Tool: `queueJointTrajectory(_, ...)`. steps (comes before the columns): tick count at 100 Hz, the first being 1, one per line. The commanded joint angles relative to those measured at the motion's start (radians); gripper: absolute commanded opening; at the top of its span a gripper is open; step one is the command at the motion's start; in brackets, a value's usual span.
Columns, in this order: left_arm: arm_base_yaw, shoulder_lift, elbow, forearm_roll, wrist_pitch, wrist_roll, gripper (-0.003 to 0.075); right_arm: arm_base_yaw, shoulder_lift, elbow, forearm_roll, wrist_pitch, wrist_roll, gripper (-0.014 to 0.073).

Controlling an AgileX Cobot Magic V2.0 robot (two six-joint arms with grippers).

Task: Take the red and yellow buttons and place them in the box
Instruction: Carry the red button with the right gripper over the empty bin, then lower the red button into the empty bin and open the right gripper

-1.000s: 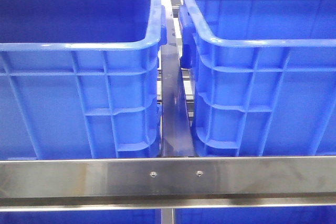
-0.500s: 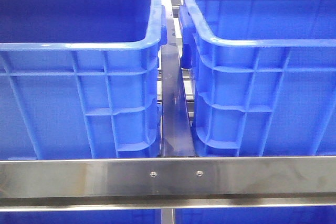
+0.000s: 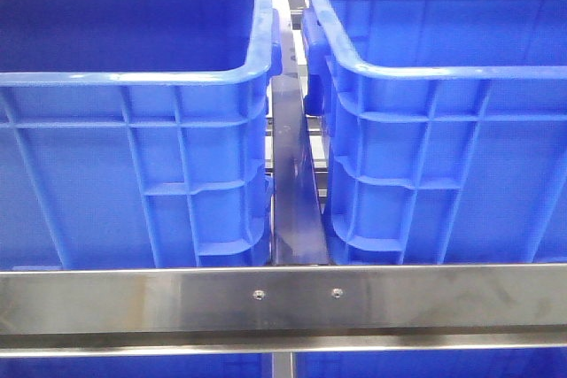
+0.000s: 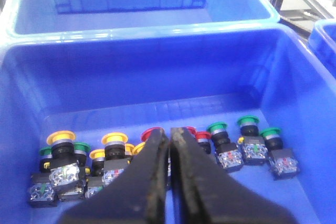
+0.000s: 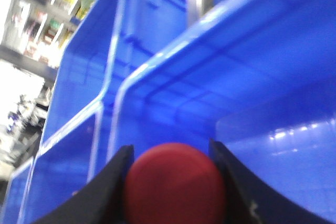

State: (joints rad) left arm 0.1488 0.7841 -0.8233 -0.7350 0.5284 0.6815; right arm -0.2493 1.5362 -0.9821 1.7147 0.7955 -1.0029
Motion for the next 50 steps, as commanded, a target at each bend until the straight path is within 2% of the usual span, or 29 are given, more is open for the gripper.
queueJointTrajectory(1, 0.000, -0.005, -0.027, -0.040, -0.070, -0.009, -0.0019, -0.005, 0.041, -0.039, 0.109, 0.035, -0.015, 0.0000)
queueJointTrajectory(25, 0.000, -0.005, -0.027, -0.040, -0.070, -0.009, -0.0019, 0.026, 0.248, -0.144, 0.132, 0.089, -0.015, 0.0000)
queueJointTrajectory(50, 0.000, -0.005, -0.027, -0.043, -0.070, -0.009, -0.0019, 0.090, 0.364, -0.253, 0.132, 0.048, -0.015, 0.0000)
